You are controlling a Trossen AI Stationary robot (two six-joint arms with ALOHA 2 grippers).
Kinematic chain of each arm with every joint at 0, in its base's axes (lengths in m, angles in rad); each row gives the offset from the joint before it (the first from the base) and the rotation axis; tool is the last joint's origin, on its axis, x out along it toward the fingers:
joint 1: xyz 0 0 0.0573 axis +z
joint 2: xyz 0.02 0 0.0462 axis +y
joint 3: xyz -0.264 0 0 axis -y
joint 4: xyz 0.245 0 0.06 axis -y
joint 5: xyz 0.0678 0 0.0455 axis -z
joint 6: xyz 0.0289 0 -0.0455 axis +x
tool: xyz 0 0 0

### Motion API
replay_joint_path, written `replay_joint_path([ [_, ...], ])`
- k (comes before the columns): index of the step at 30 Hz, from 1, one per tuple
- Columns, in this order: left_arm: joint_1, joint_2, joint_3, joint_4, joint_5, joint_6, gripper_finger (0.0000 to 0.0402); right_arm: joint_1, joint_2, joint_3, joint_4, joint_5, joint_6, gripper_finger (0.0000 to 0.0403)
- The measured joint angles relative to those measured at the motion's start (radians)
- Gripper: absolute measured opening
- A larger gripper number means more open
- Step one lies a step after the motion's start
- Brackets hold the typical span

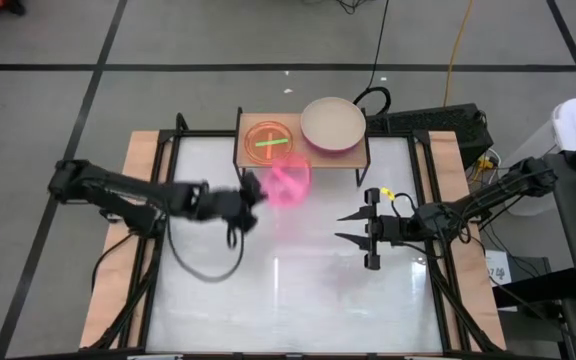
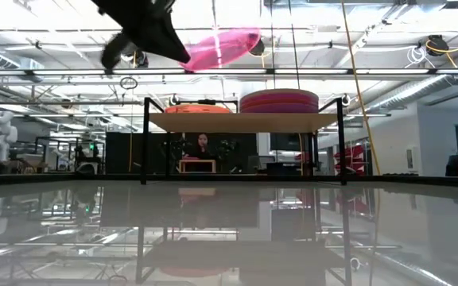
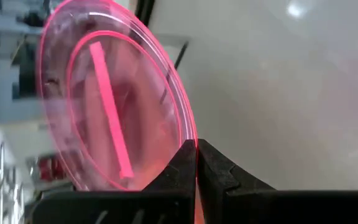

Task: Place and stack plates onto a shelf
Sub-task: Stack the pink plate on top of the orange plate on the shelf, then return to Home Position

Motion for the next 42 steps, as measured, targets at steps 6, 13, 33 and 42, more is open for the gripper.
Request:
replay_joint_path([
  [6, 0.269, -0.014, 0.000, 0.015, 0.128, 0.102, 0.0002, 0.000, -0.001, 0.000, 0.000, 0.000, -0.005, 0.0132],
  [13, 0.432, 0.004, -0.001, -0.014, 0.204, 0.110, 0.0001, 0.000, -0.001, 0.000, -0.021, 0.000, 0.002, 0.0132],
  [33, 0.541, 0.015, 0.000, -0.033, 0.259, -0.001, 0.0083, -0.002, -0.001, 0.000, -0.039, 0.075, 0.027, 0.0132],
  [42, 0.505, -0.029, 0.000, 0.038, 0.176, 0.000, 0.0103, -0.002, -0.001, 0.000, -0.044, 0.075, 0.027, 0.0132],
])
